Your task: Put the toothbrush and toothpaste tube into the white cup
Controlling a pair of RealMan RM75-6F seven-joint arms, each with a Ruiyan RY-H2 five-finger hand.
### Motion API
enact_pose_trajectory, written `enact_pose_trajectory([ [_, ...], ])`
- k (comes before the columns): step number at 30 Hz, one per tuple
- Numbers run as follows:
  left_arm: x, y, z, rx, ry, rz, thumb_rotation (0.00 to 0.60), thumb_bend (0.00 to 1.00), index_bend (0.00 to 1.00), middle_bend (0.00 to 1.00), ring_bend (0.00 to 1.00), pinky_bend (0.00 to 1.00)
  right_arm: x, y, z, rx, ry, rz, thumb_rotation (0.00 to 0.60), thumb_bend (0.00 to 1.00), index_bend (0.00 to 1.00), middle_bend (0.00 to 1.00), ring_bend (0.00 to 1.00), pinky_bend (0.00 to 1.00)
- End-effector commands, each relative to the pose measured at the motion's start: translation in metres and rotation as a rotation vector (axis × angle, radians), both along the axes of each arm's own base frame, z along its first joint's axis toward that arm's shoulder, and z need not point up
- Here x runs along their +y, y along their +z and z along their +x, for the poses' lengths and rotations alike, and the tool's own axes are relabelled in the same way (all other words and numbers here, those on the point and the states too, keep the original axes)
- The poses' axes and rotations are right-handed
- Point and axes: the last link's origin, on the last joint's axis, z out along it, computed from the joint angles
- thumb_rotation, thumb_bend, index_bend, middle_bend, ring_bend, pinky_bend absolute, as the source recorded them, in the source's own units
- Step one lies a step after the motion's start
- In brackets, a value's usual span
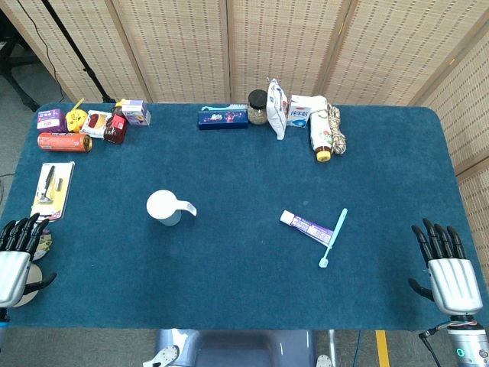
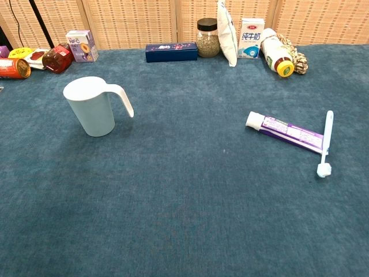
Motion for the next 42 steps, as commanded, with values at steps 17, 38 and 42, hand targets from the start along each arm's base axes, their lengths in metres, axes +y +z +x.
enact_pose_trajectory([
  [17, 0.003, -0.003, 0.003, 0.0, -0.017, -0.021, 0.6, 0.0, 0.0, 0.0, 0.0, 0.0, -0.001, 0.001, -0.001, -0.013, -0.005, 0.006, 0.6, 0.0, 0.0, 0.0, 0.0, 0.0],
  [38, 0.154, -0.051, 0.085, -0.124, -0.173, -0.309, 0.6, 0.0, 0.0, 0.0, 0.0, 0.0, -0.006, -0.003, -0.002, -0.008, -0.02, 0.022, 0.6, 0.0, 0.0, 0.0, 0.0, 0.0],
  [42, 0.176, -0.074, 0.105, -0.102, -0.168, -0.339, 0.6, 0.0, 0.0, 0.0, 0.0, 0.0, -0.007, -0.004, -0.002, -0.005, -0.021, 0.02, 0.6, 0.0, 0.0, 0.0, 0.0, 0.0],
])
